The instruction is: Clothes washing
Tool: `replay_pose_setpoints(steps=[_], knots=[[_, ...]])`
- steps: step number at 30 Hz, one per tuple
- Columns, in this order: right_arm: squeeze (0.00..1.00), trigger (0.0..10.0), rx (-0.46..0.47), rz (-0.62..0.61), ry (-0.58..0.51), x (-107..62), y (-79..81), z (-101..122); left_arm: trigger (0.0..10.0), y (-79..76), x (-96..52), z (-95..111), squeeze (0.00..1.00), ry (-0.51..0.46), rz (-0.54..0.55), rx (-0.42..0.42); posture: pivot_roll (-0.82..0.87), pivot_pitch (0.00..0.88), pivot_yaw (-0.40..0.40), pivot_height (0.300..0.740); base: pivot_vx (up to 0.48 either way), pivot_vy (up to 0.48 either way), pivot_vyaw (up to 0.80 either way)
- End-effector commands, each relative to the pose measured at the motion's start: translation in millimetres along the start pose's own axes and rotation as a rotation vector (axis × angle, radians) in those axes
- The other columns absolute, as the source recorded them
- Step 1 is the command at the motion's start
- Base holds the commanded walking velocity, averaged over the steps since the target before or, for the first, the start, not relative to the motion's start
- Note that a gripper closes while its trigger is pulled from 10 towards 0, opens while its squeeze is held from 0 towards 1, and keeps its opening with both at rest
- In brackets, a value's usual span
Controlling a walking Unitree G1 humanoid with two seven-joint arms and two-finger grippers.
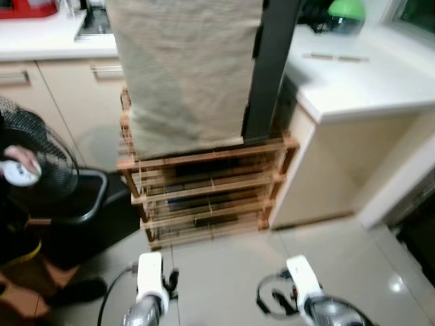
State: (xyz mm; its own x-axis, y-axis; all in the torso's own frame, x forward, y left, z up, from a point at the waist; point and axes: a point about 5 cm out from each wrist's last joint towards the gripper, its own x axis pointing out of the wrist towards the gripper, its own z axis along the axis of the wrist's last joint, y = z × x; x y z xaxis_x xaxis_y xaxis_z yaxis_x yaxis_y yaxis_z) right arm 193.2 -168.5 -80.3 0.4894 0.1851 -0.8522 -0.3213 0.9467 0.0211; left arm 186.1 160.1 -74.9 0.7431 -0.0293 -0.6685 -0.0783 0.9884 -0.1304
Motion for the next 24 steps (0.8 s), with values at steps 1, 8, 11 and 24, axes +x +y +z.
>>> replay_pose_setpoints(steps=[1, 8, 11, 24], knots=[[0.00, 10.0, -0.013, 0.026, -0.040, 3.6, 10.7, 13.1, 10.0, 12.7, -1.4, 0.9, 0.00, -0.005, 0.042, -0.009, 0.02, 0.035, -0.056, 0.740, 0.394, 0.000, 0.00], [0.00, 10.0, -0.042, 0.046, -0.045, 4.7, 14.2, 17.8, 10.0, 13.7, -1.8, -0.2, 0.00, -0.007, 0.048, -0.012, 0.03, 0.029, -0.056, 0.740, 0.394, 0.000, 0.00], [0.00, 10.0, -0.054, 0.053, -0.042, 5.0, 15.5, 18.4, 10.0, 13.8, -1.7, 0.0, 0.00, -0.008, 0.047, -0.011, 0.03, 0.025, -0.058, 0.740, 0.395, 0.000, 0.27], [0.00, 10.0, -0.050, 0.019, -0.048, 4.1, 9.8, 18.8, 10.0, 11.7, -0.4, 0.6, 0.00, -0.007, 0.047, -0.018, 0.03, 0.014, -0.063, 0.740, 0.386, 0.000, 0.25]])
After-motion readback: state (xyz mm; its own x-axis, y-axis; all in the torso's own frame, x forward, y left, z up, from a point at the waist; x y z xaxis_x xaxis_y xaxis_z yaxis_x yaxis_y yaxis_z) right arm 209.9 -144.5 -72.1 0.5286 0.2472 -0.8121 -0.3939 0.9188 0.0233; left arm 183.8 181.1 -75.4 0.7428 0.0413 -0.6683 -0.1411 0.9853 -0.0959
